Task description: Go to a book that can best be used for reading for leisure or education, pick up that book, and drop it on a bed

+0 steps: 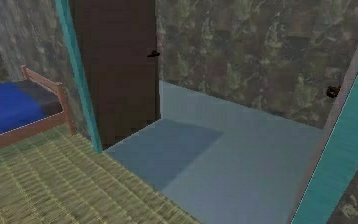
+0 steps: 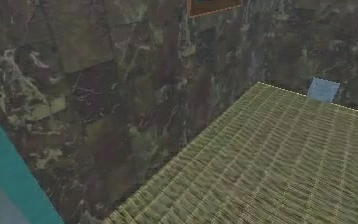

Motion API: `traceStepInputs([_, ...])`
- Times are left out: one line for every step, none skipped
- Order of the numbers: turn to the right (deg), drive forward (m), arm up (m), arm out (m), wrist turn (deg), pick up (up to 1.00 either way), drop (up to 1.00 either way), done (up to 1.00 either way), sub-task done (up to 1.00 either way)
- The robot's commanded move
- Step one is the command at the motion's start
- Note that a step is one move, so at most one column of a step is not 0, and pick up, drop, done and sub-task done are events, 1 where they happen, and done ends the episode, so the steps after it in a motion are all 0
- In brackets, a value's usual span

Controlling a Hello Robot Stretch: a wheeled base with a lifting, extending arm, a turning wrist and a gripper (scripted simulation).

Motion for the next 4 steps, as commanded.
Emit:
traceStepInputs([0.0, 0.75, 0.00, 0.00, 0.0, 0.00, 0.00, 0.00, 0.00])
traceStepInputs([6.0, 0.00, 0.00, 0.00, 0.0, 0.00, 0.00, 0.00, 0.00])
traceStepInputs([0.0, 1.00, 0.00, 0.00, 0.0, 0.00, 0.00, 0.00, 0.00])
traceStepInputs([3.0, 0.00, 0.00, 0.00, 0.0, 0.00, 0.00, 0.00, 0.00])
